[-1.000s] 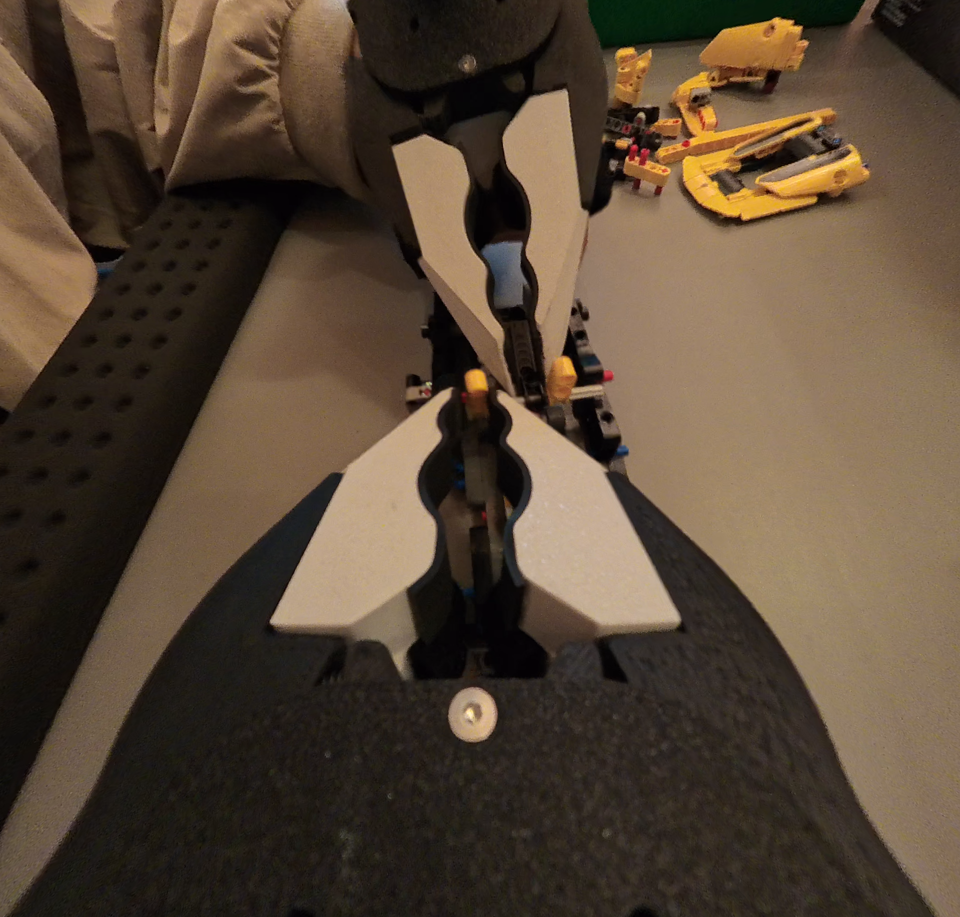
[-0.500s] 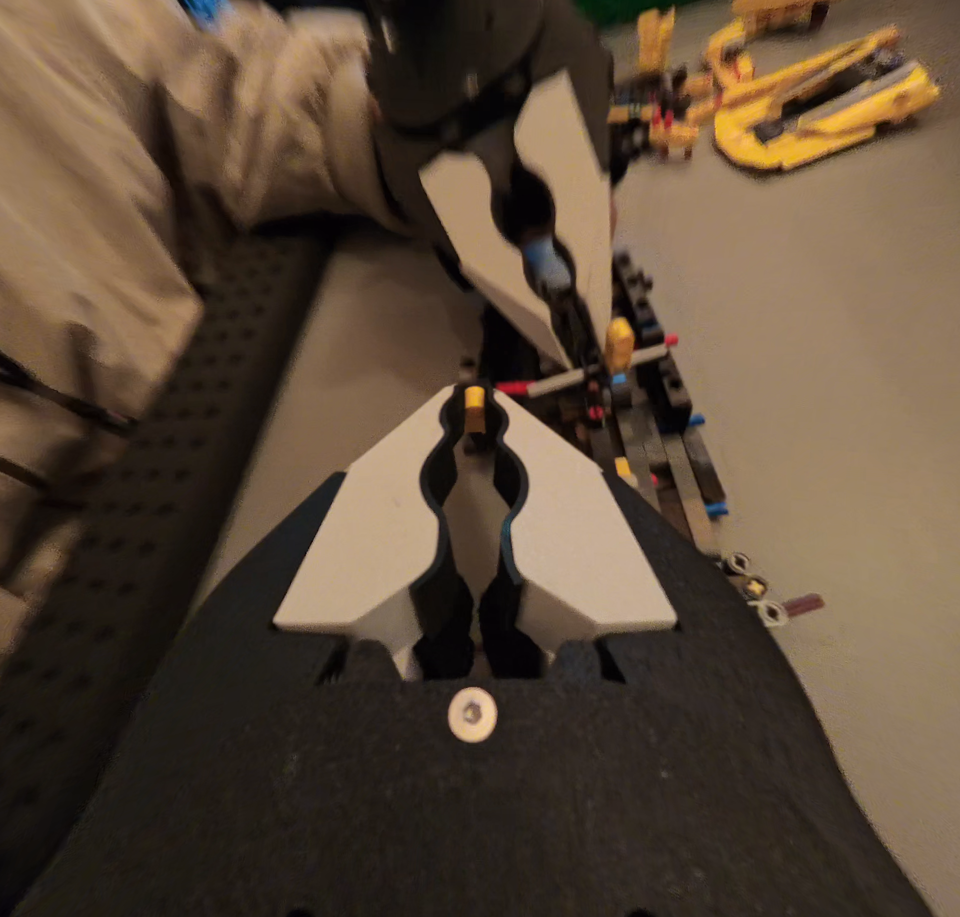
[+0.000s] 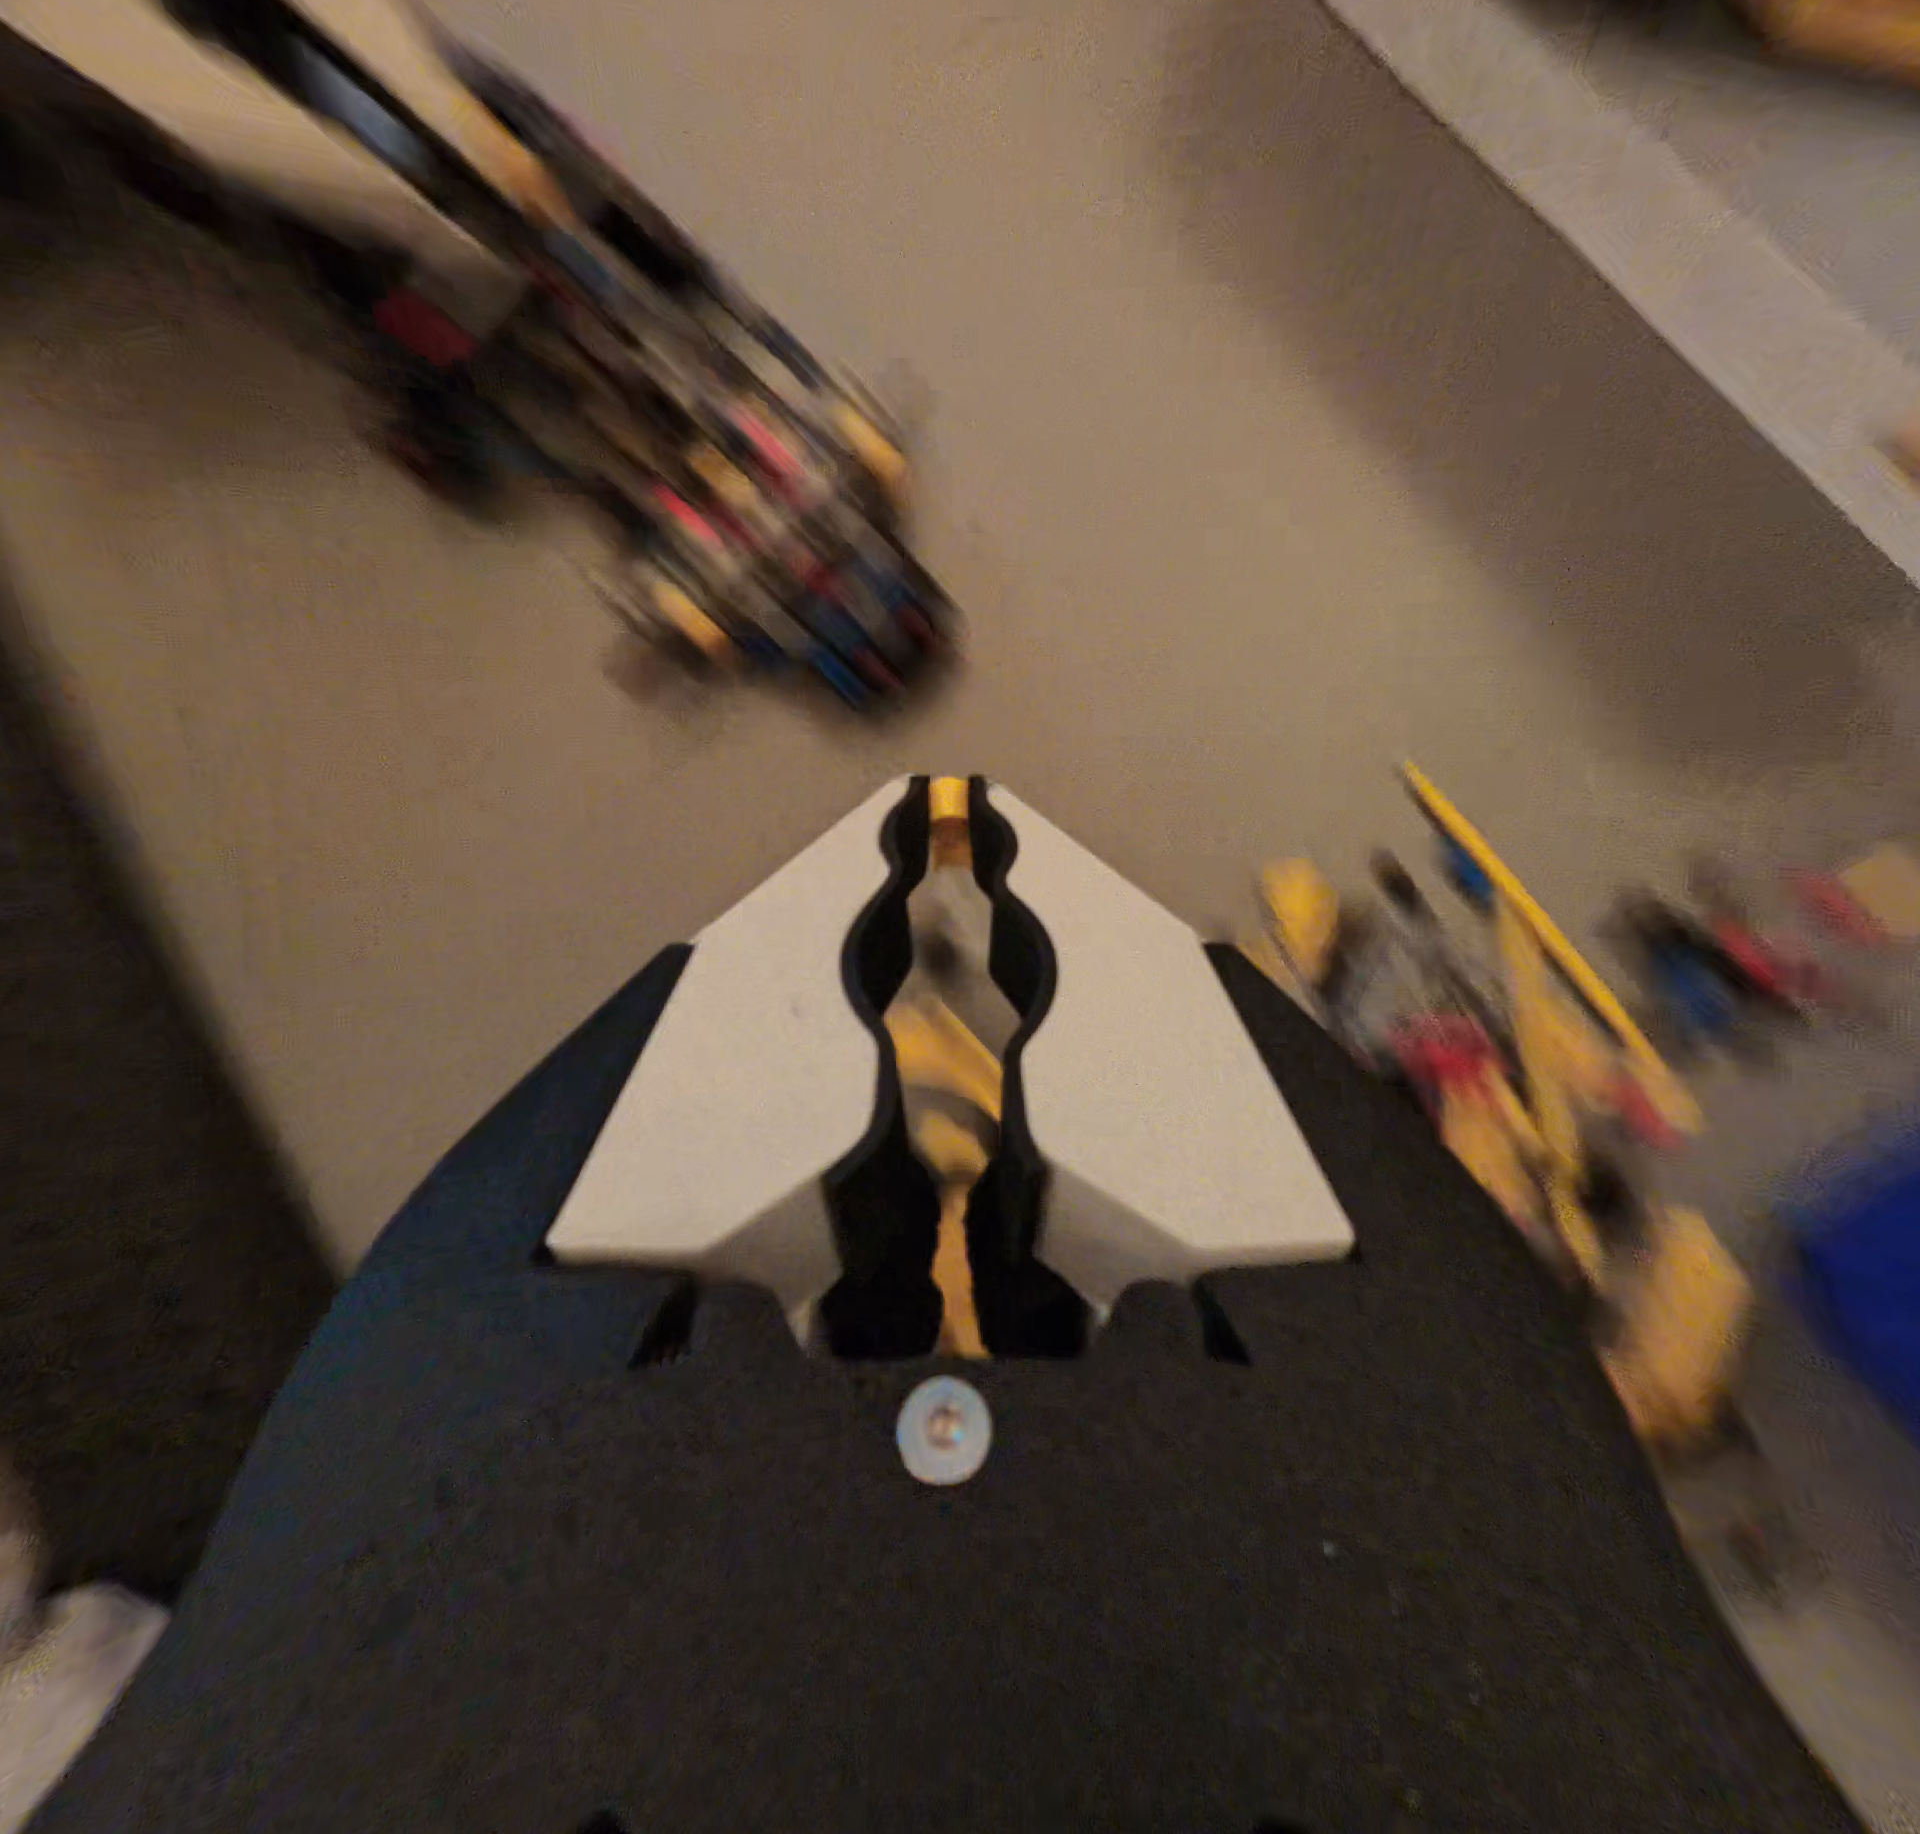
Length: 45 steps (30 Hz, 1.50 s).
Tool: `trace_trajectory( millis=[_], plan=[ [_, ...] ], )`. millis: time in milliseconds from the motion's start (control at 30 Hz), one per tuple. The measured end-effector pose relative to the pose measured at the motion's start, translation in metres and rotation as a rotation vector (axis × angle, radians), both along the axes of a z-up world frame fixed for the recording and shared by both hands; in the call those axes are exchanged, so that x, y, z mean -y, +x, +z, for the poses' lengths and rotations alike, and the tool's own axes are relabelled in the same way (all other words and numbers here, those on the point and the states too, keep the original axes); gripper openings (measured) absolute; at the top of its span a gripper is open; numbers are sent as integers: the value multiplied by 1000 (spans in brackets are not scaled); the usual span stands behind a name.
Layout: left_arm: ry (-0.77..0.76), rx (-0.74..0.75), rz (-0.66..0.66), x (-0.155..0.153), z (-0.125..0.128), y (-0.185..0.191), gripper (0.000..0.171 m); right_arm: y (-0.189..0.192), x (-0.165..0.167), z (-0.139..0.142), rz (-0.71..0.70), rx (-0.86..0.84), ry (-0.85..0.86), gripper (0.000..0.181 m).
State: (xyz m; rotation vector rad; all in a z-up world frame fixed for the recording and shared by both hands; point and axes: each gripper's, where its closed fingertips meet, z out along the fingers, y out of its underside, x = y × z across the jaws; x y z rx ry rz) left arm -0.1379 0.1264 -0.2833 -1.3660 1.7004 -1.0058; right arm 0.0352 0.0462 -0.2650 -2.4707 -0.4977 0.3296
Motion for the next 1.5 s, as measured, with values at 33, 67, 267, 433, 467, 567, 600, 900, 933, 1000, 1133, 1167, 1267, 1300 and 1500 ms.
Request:
trace_trajectory(
  millis=[33,67,267,433,467,567,600,900,933,1000,1133,1167,1267,1300,1500],
  plan=[
    [-16,2,-9,1,0,0,8,32,19,-11,-82,117,-49,6],
    [-23,3,-25,2,0,-1,8,52,36,-17,-139,152,-81,6],
    [-44,-3,-183,24,1,-8,7,77,56,-33,-173,198,-12,23],
    [-51,-8,-326,49,1,-18,8,-53,-9,19,178,-43,355,37],
    [-47,-6,-330,51,1,-18,8,-90,-19,28,262,-110,418,36],
    [-55,-9,-320,50,1,-18,8,-170,-36,21,430,-243,477,30],
    [-52,-9,-319,50,1,-18,8,-182,-39,14,458,-262,465,25],
    [-69,-16,-342,53,0,-18,8,-194,-45,-12,517,-271,358,6],
    [-64,-15,-344,53,0,-17,8,-194,-45,-13,532,-267,362,6],
    [-60,-15,-346,53,0,-16,8,-192,-46,-13,544,-250,365,6],
    [-64,-24,-335,50,-1,-11,8,-186,-49,-15,516,-266,379,7],
    [-60,-23,-329,49,-1,-10,8,-185,-50,-15,505,-270,379,6],
    [-43,-17,-329,50,-2,-10,8,-185,-50,-15,487,-303,354,6],
    [-37,-15,-327,50,-2,-10,8,-185,-50,-15,488,-305,348,7],
    [-1,0,-337,53,-1,-9,9,-186,-45,-14,480,-426,251,7]
  ],
)
